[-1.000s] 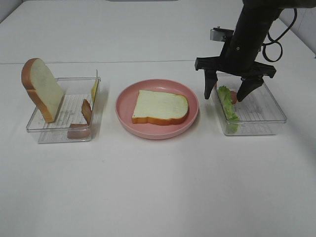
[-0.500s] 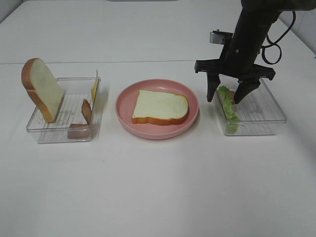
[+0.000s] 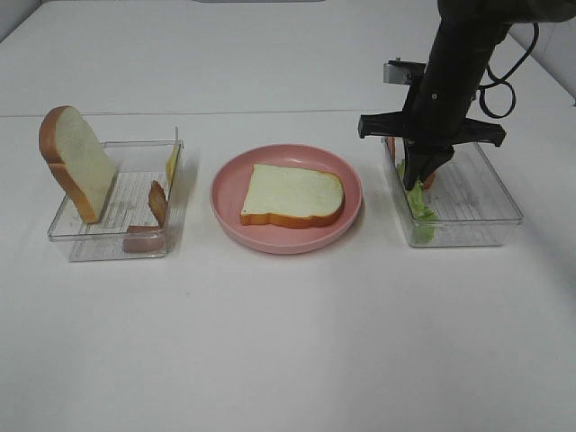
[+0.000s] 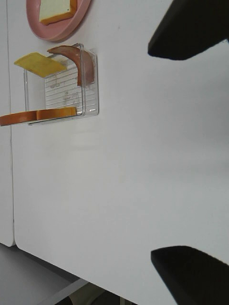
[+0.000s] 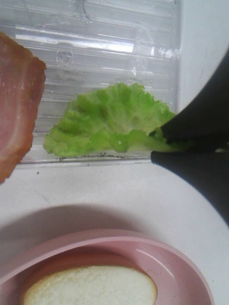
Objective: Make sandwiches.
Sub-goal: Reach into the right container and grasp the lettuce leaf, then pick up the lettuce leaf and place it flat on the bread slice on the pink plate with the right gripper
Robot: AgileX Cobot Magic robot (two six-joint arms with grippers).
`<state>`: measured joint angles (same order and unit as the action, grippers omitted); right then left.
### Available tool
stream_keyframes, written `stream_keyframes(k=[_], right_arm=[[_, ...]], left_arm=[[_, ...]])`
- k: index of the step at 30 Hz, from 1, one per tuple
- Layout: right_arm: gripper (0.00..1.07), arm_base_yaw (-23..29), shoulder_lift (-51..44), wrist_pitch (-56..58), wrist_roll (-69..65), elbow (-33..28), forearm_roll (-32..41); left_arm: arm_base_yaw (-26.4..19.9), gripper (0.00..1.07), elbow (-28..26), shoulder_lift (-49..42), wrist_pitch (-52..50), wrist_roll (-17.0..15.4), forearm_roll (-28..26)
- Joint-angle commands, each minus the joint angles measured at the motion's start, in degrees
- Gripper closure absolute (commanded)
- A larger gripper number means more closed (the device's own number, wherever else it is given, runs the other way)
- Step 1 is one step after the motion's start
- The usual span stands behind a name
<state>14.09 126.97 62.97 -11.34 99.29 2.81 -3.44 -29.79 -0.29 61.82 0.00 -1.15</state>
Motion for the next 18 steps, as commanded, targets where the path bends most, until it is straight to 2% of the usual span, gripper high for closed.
stream_keyframes(k=[1, 13, 18], right_arm=[[1.07, -0.2, 0.1, 0.7, 0.1, 0.2, -0.8], [1.07, -0.2, -5.6, 4.5, 0.4, 0.2, -0.2], [1.07, -0.1, -13.1, 5.4, 4.1, 0.2, 5.4]], left_arm=[[0.1, 0.09, 0.2, -0.9, -0.2, -0.5, 0.0], [0.1, 0.09, 0.2, -0.9, -0.2, -0.5, 0.0], [0.1, 0.09, 0.2, -0.9, -0.2, -0.5, 0.0]])
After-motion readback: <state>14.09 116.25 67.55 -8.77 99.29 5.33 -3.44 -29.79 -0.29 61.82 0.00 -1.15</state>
